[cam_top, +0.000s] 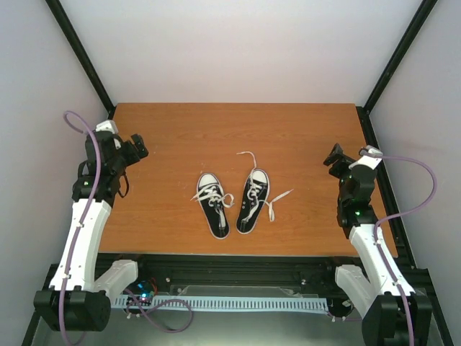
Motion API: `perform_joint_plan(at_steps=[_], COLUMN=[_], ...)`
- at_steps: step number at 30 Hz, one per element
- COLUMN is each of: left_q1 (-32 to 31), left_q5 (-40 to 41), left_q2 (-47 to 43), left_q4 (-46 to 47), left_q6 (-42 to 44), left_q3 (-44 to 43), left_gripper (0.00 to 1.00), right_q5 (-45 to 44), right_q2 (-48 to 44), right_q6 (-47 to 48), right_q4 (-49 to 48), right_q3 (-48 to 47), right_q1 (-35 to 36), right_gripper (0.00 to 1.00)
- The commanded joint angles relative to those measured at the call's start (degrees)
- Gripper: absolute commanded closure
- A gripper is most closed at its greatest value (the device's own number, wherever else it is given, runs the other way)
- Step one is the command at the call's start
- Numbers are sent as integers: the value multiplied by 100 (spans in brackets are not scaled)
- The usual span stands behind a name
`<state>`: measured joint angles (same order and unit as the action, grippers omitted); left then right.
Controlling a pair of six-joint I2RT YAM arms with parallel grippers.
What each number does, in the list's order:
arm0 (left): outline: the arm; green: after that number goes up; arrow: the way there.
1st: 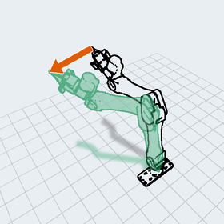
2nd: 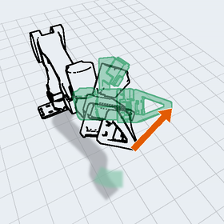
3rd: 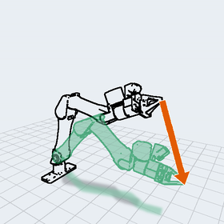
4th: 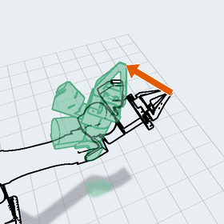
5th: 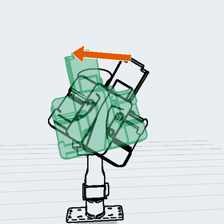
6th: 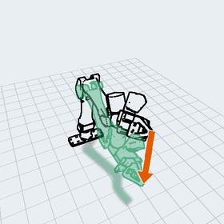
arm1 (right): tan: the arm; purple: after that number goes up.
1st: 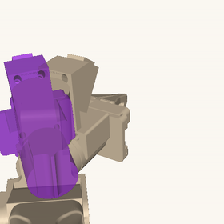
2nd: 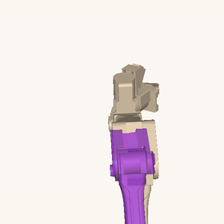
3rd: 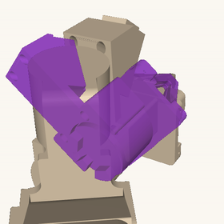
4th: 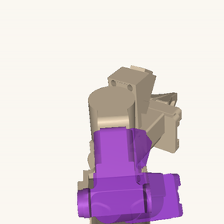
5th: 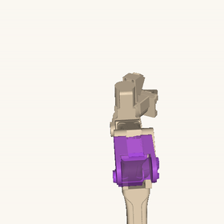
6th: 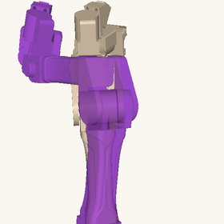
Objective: Tie the shoes
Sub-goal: Adjust the shoe at the center of the board.
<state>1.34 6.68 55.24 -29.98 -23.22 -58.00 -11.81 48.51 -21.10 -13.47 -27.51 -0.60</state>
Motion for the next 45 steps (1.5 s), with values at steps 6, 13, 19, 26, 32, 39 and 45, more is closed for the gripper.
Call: perform_joint_plan(at_steps=[6, 13, 19, 26, 32, 39, 45], left_q1=[34, -56, -548, -1169, -1294, -1347, -1726], left_q5=[-749, -962, -2054, -2872, -3675, -4385, -4599], left_q2=[219, 305, 422, 689, 747, 1032, 1666], left_q4=[-269, -271, 339, 533, 576, 1190, 1549], left_q6=[385, 157, -522, -510, -564, -1099, -1129], left_q3=[-293, -289, 393, 1143, 1718, 2502, 2375], left_gripper=[0, 0, 0, 1, 1, 1, 3], right_q5=[421, 2164, 2491, 1408, 1288, 197, -521], right_q2=[107, 520, 1404, 2555, 3217, 3535, 3760], right_q6=[140, 461, 377, 624, -97, -1301, -1793], right_q4=[303, -171, 453, 2014, 2070, 3014, 3673], right_q3=[-342, -400, -988, -1869, -2002, -2200, -2215], right_q1=[29, 36, 839, 3117, 4351, 5106, 5148], right_gripper=[0, 0, 0, 0, 4, 13, 29])
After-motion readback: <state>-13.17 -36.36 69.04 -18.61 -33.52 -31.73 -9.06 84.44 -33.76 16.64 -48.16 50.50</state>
